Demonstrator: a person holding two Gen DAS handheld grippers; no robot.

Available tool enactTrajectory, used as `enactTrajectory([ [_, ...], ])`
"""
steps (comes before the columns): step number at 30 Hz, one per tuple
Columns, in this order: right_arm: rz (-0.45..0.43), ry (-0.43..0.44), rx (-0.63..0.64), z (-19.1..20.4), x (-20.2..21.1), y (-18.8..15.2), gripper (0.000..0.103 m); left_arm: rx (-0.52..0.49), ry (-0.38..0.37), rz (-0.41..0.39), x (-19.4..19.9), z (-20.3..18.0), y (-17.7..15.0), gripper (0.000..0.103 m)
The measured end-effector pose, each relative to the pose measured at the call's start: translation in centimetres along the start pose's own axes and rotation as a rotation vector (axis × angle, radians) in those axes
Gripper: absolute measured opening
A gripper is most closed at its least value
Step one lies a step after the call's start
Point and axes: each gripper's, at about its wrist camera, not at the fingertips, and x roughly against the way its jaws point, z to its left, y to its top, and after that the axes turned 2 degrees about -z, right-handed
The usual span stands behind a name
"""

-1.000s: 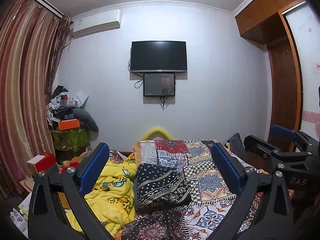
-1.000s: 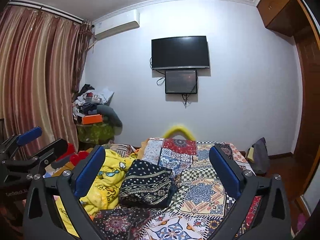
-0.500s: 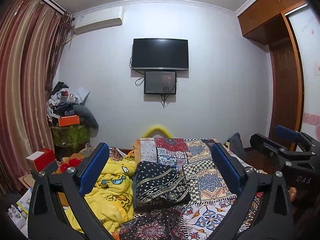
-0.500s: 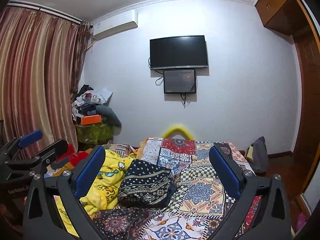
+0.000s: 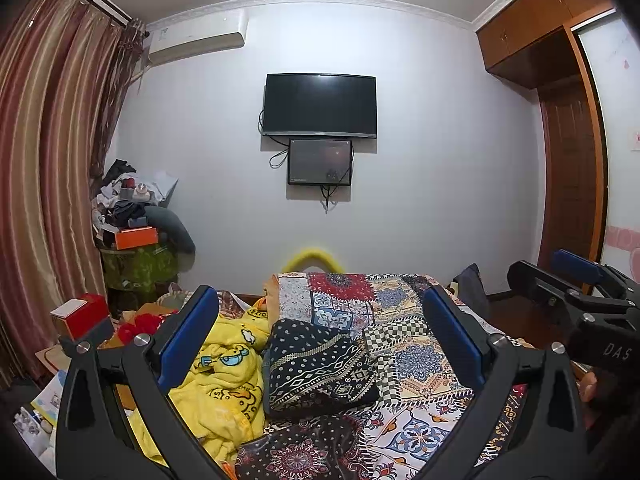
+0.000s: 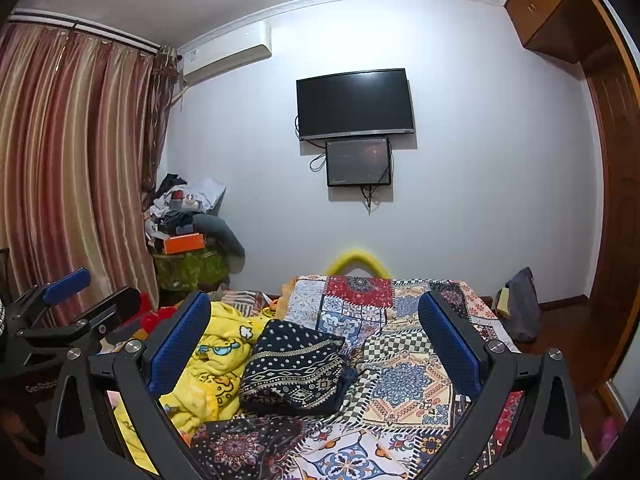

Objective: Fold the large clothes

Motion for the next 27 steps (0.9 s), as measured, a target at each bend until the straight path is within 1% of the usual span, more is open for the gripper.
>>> enactTrajectory([
  [12,0.001,-0.001,-0.015,-0.31,0.18,0.22,0.103,0.030,-0.021,0.024,-0.36,0.13,0.01,0.103],
  [21,-0.003,-0.003,-0.021,-0.33,0.27,0.47,0.103,0.039,-0.031,0.027,-0.34,0.17,0.16,0.103],
  [27,-0.001,-0.007,-0.018,-0.20,0.27,0.48,0.103,0.031,-0.050,0.021,-0.10,-0.20,0.17,0.103],
])
